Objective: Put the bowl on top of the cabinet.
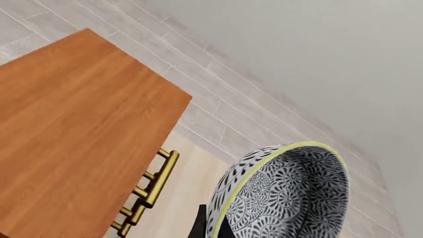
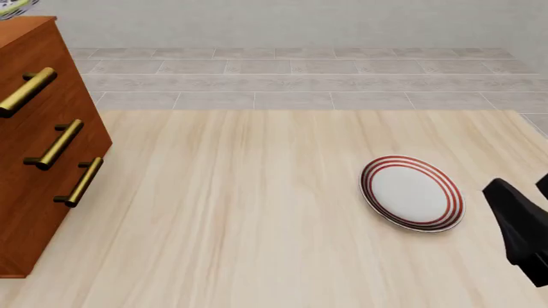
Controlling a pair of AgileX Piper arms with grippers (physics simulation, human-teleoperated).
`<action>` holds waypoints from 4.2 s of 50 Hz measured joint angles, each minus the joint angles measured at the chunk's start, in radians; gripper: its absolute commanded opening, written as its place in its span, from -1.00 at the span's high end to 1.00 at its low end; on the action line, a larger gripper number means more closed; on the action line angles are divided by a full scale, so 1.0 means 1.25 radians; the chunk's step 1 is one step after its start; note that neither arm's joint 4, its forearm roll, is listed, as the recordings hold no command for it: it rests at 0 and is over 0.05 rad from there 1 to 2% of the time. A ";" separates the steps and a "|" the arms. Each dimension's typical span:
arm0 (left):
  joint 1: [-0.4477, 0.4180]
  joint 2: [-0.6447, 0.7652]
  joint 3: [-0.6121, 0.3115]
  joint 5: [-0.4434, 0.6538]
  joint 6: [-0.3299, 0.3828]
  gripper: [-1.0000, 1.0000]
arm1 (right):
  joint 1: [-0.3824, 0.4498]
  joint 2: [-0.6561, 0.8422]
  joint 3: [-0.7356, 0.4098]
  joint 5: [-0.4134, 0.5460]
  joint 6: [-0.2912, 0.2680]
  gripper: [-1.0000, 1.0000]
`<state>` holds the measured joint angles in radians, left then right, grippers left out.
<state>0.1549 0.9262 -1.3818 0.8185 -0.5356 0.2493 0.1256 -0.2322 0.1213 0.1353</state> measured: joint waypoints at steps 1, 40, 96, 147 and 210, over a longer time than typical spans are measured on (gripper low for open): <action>0.006 0.000 -0.001 0.001 -0.001 1.00 | 0.000 -0.002 0.001 0.000 0.000 -1.00; 0.183 0.017 -0.006 -0.003 -0.034 1.00 | -0.020 0.017 0.017 -0.018 -0.001 -1.00; 0.374 0.084 0.052 -0.096 0.041 1.00 | -0.016 0.045 0.033 -0.050 0.023 -1.00; 0.392 0.122 0.115 -0.145 0.113 1.00 | -0.017 0.050 0.031 -0.051 0.031 -1.00; 0.403 0.120 -0.101 -0.015 0.147 -1.00 | -0.015 0.052 0.035 -0.053 0.036 -1.00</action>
<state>0.6591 1.0765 -1.5077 0.7999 -0.3513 0.2308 0.1903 -0.1888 0.0551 0.1804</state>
